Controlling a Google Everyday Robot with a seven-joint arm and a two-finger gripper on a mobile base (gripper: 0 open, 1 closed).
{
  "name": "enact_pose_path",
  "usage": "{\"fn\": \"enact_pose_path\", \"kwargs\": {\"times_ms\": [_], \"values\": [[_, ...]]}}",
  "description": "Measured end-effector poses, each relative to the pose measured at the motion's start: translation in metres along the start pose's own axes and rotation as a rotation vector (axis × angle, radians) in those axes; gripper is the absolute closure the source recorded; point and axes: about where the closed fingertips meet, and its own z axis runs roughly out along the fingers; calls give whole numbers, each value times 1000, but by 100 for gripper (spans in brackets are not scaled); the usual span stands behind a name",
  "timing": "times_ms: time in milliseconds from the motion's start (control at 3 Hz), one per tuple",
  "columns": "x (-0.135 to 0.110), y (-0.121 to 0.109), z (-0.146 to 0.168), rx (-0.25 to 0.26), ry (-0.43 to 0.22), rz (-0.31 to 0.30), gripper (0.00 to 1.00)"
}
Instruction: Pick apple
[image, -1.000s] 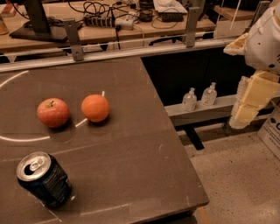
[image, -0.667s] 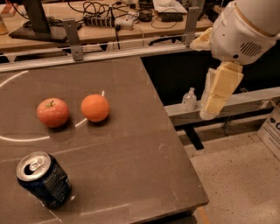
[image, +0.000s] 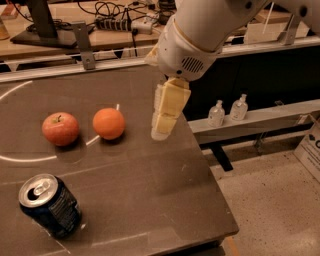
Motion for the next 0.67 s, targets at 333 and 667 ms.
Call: {"fn": "enact_pose_path", "kwargs": {"times_ms": [333,667], "values": [[0,0,0,0,0,0,0],[-23,0,15,-24,-84,-10,0]]}}
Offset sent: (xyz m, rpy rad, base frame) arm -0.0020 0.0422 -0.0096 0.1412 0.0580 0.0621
